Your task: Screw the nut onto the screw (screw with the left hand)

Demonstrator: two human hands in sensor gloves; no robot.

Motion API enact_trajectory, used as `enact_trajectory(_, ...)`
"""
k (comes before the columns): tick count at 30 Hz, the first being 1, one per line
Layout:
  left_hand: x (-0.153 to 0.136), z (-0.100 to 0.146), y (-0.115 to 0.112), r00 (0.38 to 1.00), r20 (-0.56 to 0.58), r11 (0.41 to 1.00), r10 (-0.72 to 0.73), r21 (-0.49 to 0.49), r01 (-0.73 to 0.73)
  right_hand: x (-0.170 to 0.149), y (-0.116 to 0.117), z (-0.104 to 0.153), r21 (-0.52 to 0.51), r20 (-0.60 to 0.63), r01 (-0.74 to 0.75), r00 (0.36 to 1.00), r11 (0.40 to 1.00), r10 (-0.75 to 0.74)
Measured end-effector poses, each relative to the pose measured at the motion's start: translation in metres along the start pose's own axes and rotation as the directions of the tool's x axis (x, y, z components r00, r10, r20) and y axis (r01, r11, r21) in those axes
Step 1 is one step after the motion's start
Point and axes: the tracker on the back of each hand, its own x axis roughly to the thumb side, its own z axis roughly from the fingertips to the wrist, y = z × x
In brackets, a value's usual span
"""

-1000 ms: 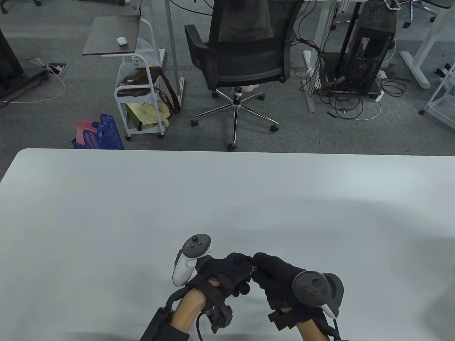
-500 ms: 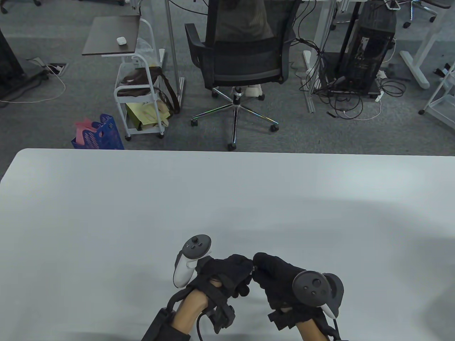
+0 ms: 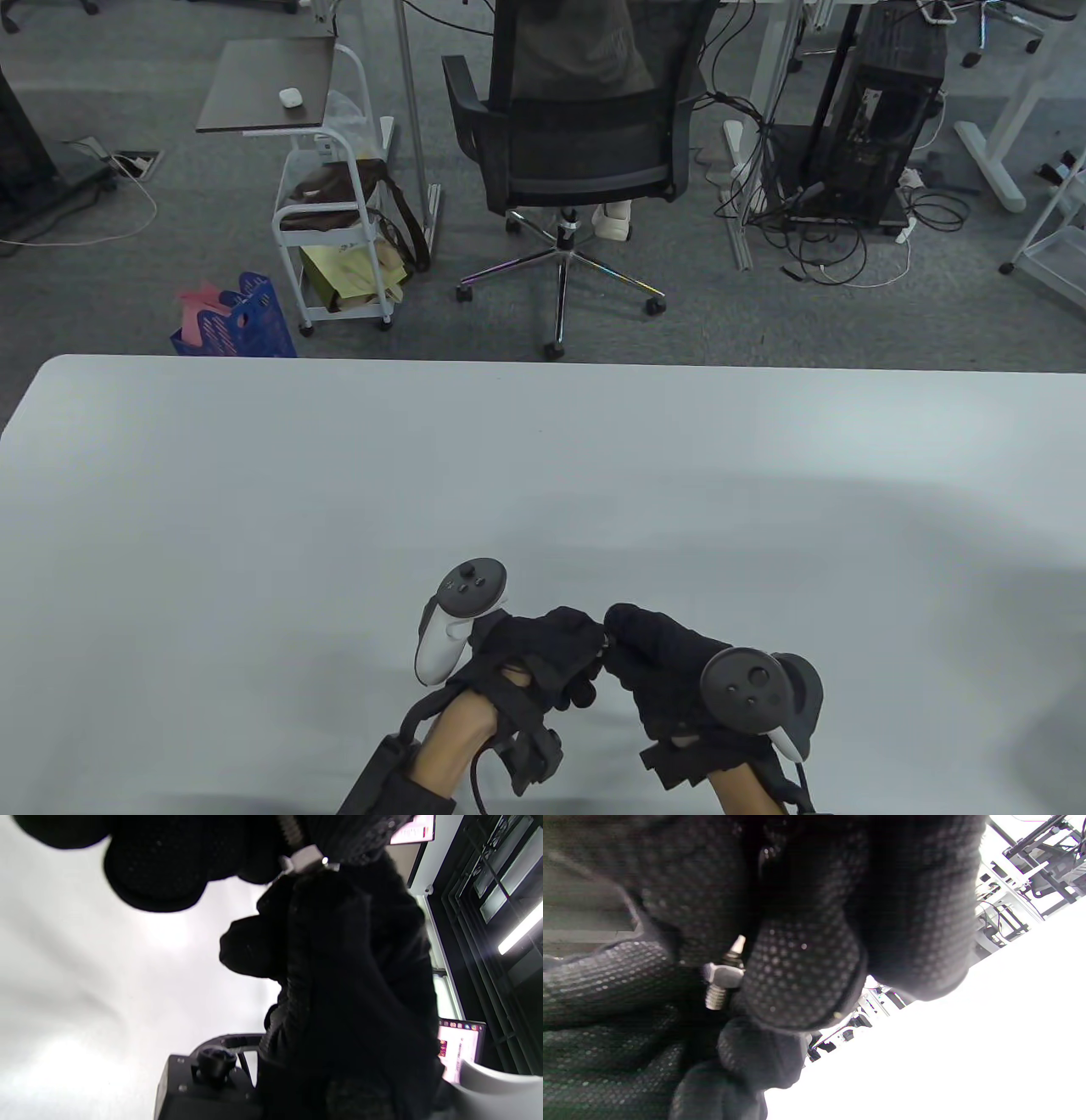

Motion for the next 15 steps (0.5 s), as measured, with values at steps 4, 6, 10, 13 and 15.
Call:
enact_trajectory(4,-0.0026,0.0006,-0.0004,1.000,-0.007,1.000,0.022,0.011,-0.022,-0.0006,-0.0001,0.0003,-0.004,-0.001,0.000,1.000,1.000,0.000)
enact_trajectory(6,-0.0032,0.0008,-0.0003,1.000,-0.019,0.999,-0.010,0.040,0.011,-0.0003,-0.0004,0.0001,-0.007,0.000,-0.009,1.000,1.000,0.009)
enact_trajectory(10,0.0007,0.0001,0.0006,1.000,0.004,0.998,-0.024,0.050,0.024,-0.0012,0.0002,-0.0001,0.010,-0.012,0.024,1.000,1.000,-0.024)
enact_trajectory(13,0.0020,0.0012,0.0012,0.999,0.001,0.998,-0.032,0.052,0.032,-0.0023,0.0026,-0.0004,0.047,-0.025,0.048,0.999,0.998,-0.046)
enact_trajectory(15,0.0006,0.0002,0.0009,0.999,-0.005,0.999,-0.037,0.032,0.037,-0.0019,0.0027,-0.0007,0.053,-0.019,0.030,0.999,0.998,-0.029)
